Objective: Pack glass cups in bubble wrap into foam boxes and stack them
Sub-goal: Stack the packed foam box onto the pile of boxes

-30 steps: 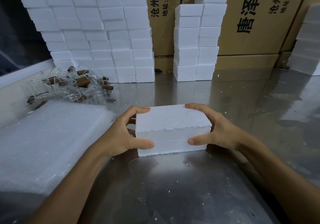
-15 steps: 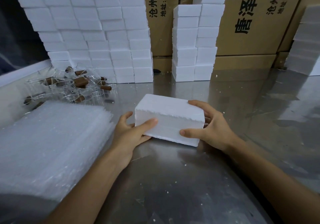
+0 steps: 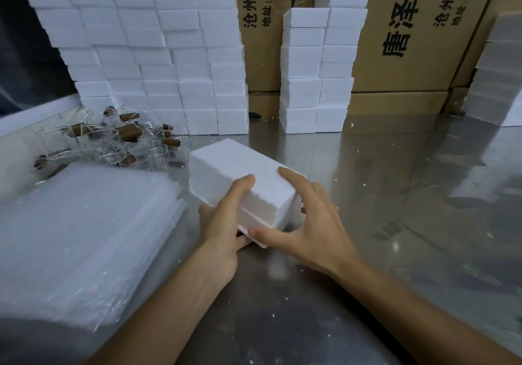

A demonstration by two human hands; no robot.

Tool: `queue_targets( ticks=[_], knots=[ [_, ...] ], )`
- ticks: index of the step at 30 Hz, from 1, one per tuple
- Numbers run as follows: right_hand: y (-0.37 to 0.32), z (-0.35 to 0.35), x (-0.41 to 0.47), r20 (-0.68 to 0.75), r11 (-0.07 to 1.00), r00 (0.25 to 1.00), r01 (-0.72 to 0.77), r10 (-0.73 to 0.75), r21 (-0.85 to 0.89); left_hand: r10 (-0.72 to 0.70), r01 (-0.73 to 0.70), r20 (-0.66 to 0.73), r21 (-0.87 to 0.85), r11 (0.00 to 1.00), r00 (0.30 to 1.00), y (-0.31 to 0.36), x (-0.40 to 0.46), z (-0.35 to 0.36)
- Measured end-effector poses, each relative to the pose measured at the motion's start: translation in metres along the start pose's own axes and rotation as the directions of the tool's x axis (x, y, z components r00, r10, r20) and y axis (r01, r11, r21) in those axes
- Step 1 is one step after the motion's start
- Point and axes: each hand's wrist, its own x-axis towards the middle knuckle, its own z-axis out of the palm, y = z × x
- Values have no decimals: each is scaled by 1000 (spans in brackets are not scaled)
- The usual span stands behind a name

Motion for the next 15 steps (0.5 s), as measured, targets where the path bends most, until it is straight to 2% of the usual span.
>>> queue_targets(
  ticks=[2, 4, 6, 8, 12, 15],
  knots=[
    [1, 3, -1, 54, 992, 996, 81, -76, -98, 17, -15, -34, 46, 999, 999, 3, 2, -4],
    [-1, 4, 0, 43, 949, 977, 211, -206, -233, 1, 0, -13, 89, 996, 1000, 6, 4, -7],
    [-4, 3, 1, 18, 865, 919, 378, -395, -331, -15, 14, 10, 101, 995, 1000, 10, 6, -10],
    [-7, 3, 2, 0, 788, 853, 483, -523, -382, -40, 37, 46, 77, 996, 998, 14, 8, -13],
    [-9, 3, 1, -43, 761, 829, 490, -557, -424, -53, 42, 158, 67, 997, 986, 11, 11, -16],
    [-3, -7, 4, -98, 813, 853, 445, -513, -376, 7, -26, 119, 159, 987, 993, 5, 17, -15]
  ],
)
